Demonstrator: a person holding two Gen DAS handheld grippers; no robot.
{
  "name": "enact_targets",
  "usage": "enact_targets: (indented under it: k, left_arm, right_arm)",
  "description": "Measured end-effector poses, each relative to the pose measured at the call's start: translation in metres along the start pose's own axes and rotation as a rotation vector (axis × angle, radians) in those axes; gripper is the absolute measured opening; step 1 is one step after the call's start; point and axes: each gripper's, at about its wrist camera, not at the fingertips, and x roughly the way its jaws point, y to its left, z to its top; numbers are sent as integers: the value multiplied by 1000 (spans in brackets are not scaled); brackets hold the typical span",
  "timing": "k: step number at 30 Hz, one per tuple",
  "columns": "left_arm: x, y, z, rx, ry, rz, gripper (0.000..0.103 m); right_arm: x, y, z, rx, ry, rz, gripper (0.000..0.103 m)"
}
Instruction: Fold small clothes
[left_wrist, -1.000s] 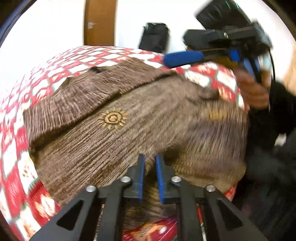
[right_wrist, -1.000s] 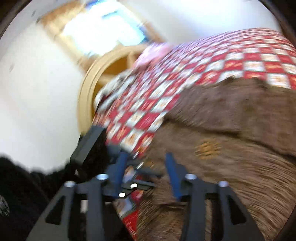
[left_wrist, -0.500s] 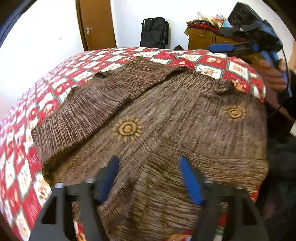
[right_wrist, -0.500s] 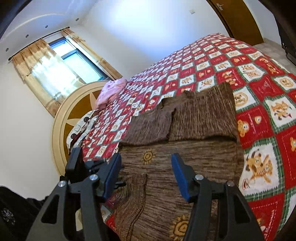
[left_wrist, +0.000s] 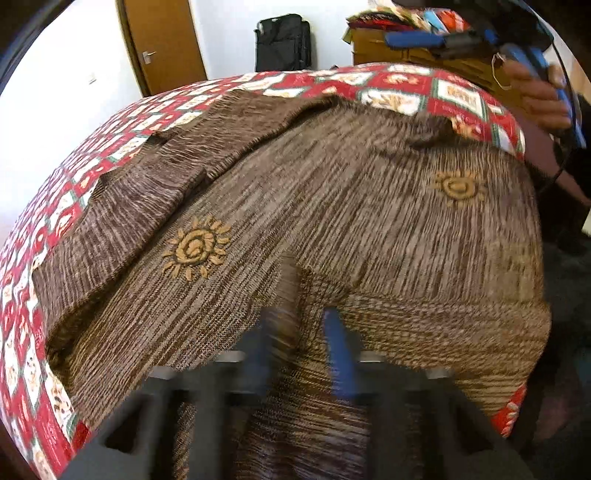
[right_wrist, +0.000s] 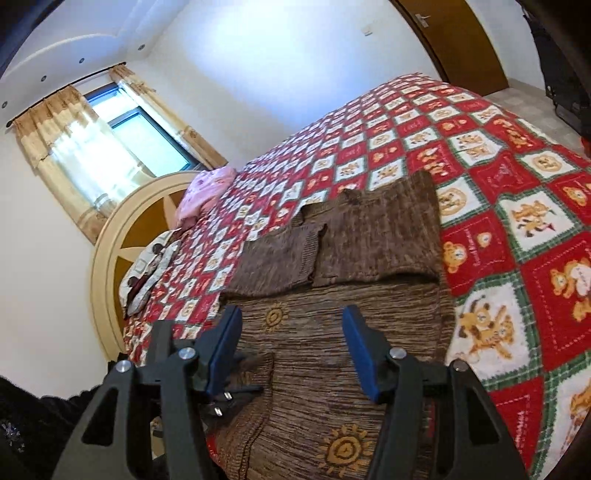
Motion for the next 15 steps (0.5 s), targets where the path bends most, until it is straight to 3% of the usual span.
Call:
enact_targets:
  k: [2,8,15]
  left_arm:
    - [-2,1,-1,-24,-3,-26,10]
    - [-18,1,3,-125,-68,-6,8]
    - [-89,57,31,-402,-288,61,4]
  right_arm:
    - [-4,-4,0,17,-11,-14,61]
    - [-15,-20,1,84,-55,-45,61]
    - [-36,-35,6,111,-91,-108,61]
